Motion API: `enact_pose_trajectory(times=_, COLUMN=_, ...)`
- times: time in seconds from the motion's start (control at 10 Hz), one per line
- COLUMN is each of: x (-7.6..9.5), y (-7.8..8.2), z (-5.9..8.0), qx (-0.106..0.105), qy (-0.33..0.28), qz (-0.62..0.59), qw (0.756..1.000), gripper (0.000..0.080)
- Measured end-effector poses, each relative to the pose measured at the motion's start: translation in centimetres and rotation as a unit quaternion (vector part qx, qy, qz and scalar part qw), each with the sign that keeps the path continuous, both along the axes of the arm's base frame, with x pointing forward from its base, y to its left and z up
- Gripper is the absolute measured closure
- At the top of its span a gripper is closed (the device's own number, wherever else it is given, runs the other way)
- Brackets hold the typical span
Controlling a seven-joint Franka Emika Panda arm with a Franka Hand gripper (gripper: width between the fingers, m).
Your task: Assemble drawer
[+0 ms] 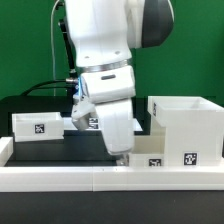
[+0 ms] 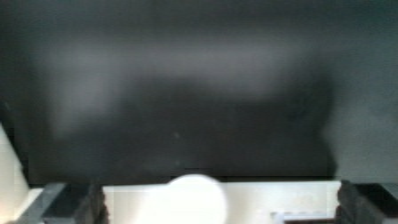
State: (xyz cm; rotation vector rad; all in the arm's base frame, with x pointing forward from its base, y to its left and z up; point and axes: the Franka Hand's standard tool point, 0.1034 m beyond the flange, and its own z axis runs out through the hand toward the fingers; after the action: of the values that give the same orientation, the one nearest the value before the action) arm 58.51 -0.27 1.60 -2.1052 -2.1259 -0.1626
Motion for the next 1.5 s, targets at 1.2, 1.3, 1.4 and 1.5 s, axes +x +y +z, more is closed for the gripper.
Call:
enact_pose_trajectory(times=1.2, x=0.1, y=3.6, z=0.1, qx=0.007, qy=-0.015, qz=0.031, qw=0.999, gripper=0.0151)
enact_pose_trajectory(times=1.3, x=0.1, y=3.7, z=0.1, qx=0.006, qy=-0.014, qz=0.028, qw=0.999, gripper=0.0151)
enact_pose_trajectory(times=1.4, x=0.1, y=3.6, z=0.1, qx=0.006, qy=-0.014, qz=0.026, qw=1.000, gripper=0.0151)
enact_pose_trajectory(times=1.5, x=0.1, y=3.2, z=0.1, qx=0.006, qy=-0.014, qz=0.024, qw=1.000, gripper=0.0151)
